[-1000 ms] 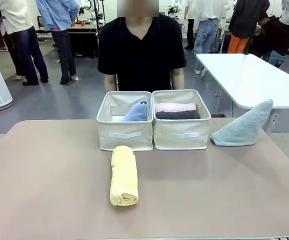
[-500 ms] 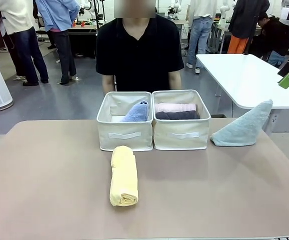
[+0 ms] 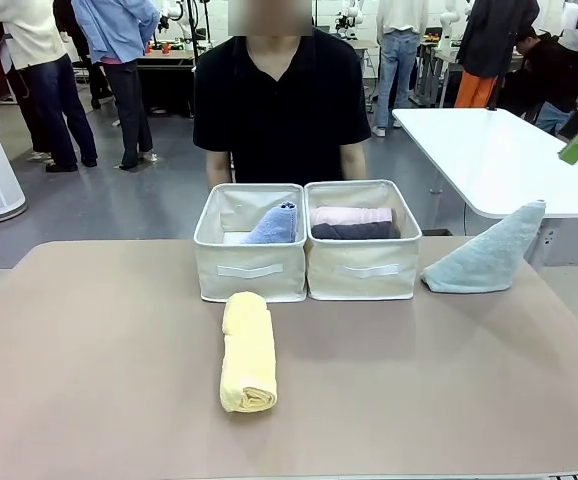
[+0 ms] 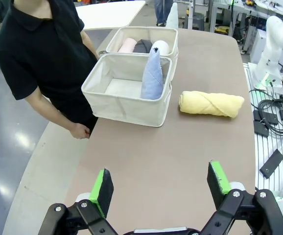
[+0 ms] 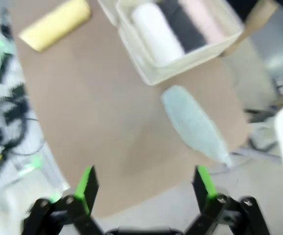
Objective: Sort the towels based on their folding style.
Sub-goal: Pick up another triangle-folded towel from the table and place it in the left Fabric basket.
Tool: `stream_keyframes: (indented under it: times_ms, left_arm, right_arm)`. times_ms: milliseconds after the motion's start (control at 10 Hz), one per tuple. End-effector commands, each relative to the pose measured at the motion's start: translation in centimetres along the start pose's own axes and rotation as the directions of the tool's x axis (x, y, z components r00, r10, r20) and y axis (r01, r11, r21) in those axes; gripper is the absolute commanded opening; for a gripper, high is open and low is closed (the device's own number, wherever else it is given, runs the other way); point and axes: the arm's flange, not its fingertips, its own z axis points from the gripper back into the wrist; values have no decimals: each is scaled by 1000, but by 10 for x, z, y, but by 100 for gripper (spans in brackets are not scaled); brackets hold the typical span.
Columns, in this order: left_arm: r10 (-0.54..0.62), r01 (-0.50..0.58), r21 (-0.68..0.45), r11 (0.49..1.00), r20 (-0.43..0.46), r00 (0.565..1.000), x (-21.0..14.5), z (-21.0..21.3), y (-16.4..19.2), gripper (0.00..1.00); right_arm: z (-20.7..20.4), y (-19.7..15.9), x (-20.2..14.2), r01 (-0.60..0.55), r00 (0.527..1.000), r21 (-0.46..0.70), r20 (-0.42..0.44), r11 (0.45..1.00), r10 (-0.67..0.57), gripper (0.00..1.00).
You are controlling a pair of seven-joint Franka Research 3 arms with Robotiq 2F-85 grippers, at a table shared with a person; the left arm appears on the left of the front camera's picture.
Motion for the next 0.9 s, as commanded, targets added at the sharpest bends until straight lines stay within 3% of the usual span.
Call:
stream_keyframes:
  times_ms: [0, 100, 200, 300, 400, 700, 800]
  left_arm:
    - [7, -6, 12, 1000, -20, 1000, 1, 0, 0, 100]
    - [7, -6, 12, 1000, -20, 1000, 1, 0, 0, 100]
    - [7, -6, 12, 1000, -20, 1000, 1, 0, 0, 100]
    - [7, -6, 12, 1000, -20, 1000, 1, 0, 0, 100]
    - [7, -6, 12, 1000, -20, 1000, 1, 0, 0, 100]
    - [7, -6, 12, 1000, -20, 1000, 1, 0, 0, 100]
    - [7, -6, 12, 1000, -20, 1000, 1, 0, 0, 100]
  right_arm:
    - [-20, -64, 29, -146, 978, -112, -163, 983, 127, 100]
    - [-37, -82, 32, -189, 953, -176, -270, 966, 137, 100]
    - [-51, -105, 34, -254, 905, -136, -382, 958, 186, 100]
    - [-63, -119, 32, -304, 878, -26, -395, 952, 269, 100]
    - [-75, -128, 24, -318, 881, 62, -350, 946, 319, 100]
    - [-112, -146, -3, -323, 882, 159, -308, 933, 358, 100]
    - [-115, -148, -8, -312, 899, 196, -256, 930, 355, 100]
